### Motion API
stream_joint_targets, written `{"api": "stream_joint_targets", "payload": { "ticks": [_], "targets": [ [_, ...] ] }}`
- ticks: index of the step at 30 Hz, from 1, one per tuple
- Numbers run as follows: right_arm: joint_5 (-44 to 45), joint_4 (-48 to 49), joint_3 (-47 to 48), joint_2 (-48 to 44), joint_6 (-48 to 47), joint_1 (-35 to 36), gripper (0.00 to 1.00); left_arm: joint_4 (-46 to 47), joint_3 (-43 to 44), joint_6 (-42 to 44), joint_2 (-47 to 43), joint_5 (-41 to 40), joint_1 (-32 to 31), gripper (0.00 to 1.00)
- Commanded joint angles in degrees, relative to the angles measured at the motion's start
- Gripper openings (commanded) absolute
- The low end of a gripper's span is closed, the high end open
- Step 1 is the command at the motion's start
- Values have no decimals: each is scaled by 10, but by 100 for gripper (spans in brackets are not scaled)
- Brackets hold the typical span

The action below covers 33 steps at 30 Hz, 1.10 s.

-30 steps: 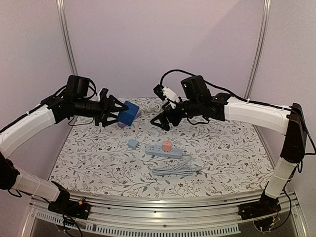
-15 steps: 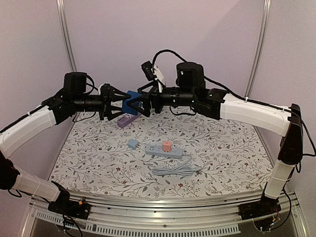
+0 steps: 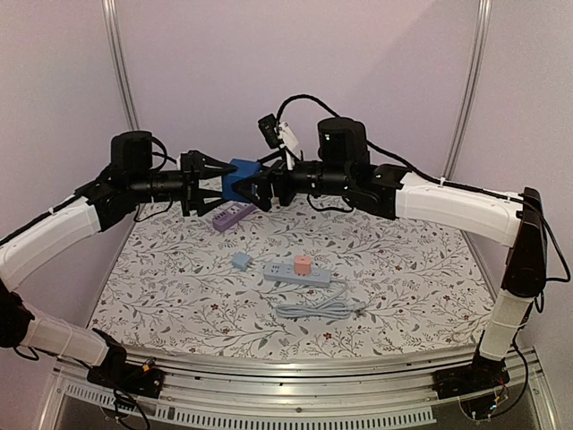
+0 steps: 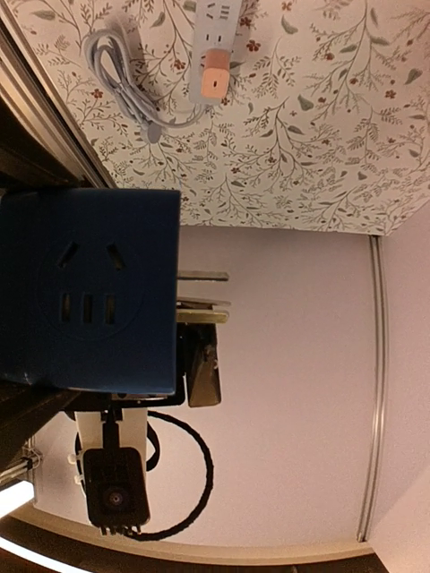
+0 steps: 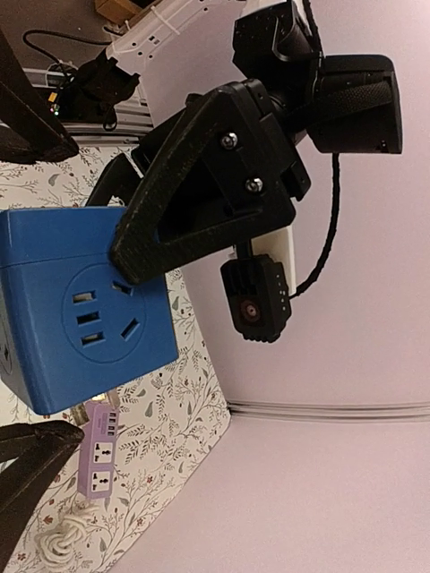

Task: Insert the plug

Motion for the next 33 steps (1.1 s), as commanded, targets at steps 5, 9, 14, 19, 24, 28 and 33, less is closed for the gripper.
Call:
{"api": "stream_joint_targets", "payload": {
  "ticks": [5,9,14,19,24,28,33],
  "targets": [
    [-1,11,-20,-15,7,0,94,41,-4,-16,-18,21,8,15],
    [-8,17,-15,-15,7,0,90,39,-7,-16,-18,21,8,15],
    [-18,21,-17,-19,6,0,83,42,-9,-21,-17,20,8,15],
    [-26,20,-22,-22,8,0,63,48,-12,-28,-15,20,8,15],
    [-30,20,-22,-22,12,0,46,55,-16,-38,-14,18,8,17],
    [-33,17,-20,-21,16,0,37,56,-16,-40,-15,18,7,30],
    [-30,10,-17,-24,18,0,27,3,-4,-8,-29,-2,8,88]
  ]
}}
